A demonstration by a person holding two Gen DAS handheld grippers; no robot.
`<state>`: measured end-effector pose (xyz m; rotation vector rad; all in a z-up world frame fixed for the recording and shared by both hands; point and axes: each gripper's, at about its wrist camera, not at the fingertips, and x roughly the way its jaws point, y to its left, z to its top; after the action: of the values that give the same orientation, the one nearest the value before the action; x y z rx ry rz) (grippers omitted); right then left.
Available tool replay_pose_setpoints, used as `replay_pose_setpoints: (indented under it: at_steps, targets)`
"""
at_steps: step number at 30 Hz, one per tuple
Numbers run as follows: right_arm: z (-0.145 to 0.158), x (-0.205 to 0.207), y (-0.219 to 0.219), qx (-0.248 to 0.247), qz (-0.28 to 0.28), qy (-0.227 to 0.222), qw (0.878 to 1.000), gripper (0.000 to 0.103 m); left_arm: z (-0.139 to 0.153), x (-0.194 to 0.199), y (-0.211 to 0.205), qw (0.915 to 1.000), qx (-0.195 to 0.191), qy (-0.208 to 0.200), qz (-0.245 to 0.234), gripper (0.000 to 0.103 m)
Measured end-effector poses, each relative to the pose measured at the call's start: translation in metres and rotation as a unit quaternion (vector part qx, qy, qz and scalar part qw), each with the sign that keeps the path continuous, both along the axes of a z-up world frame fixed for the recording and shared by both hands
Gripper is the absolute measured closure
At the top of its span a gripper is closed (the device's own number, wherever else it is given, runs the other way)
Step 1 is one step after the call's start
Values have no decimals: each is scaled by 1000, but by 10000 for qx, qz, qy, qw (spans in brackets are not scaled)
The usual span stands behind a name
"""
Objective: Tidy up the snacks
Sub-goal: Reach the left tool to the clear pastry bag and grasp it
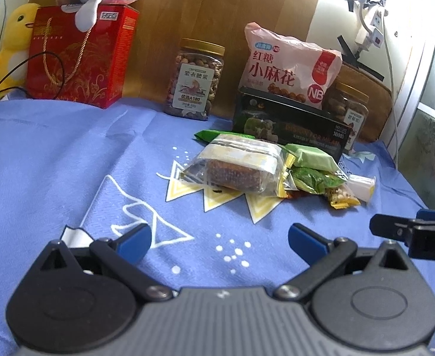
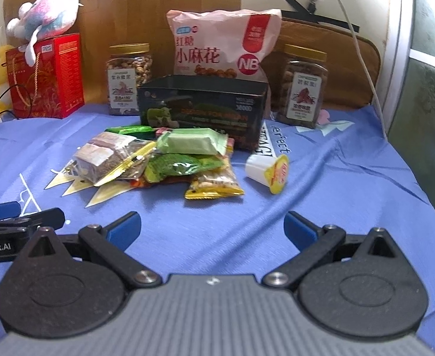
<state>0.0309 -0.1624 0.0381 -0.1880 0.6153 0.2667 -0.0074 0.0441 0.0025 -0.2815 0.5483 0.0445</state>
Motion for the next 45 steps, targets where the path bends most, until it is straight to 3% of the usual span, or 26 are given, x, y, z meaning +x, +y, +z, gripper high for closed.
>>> replay_pose_setpoints:
  at_steps: [5, 13, 23, 28, 34, 40, 45]
  targets:
    - [0, 2, 11, -52, 124, 17, 9999, 0, 1, 1, 6, 9999, -63, 88, 76, 1]
    - [-3, 8, 26, -36, 347, 113, 9993, 0, 10, -4, 20, 9990, 321, 10, 325, 1]
    - [-9, 24, 47, -94, 637, 368, 9972, 0, 28, 3, 52, 9982, 158, -208, 538, 4]
    - [-3, 31, 50, 139, 849, 438, 9953, 19, 38, 13, 64, 9983, 114, -244, 509, 5]
    - [-2, 45, 33, 1172, 1035, 736, 9850, 35, 45, 43, 79, 9992, -367, -131, -109, 13]
    - [-5, 69, 32, 1770, 1224, 1161, 9696, 51, 35, 88, 86, 9902, -1139, 210, -780, 22]
    - [-7, 80, 48, 1707, 1624, 1301, 9631, 51, 20, 124, 92, 9821, -1497, 491, -1035, 22]
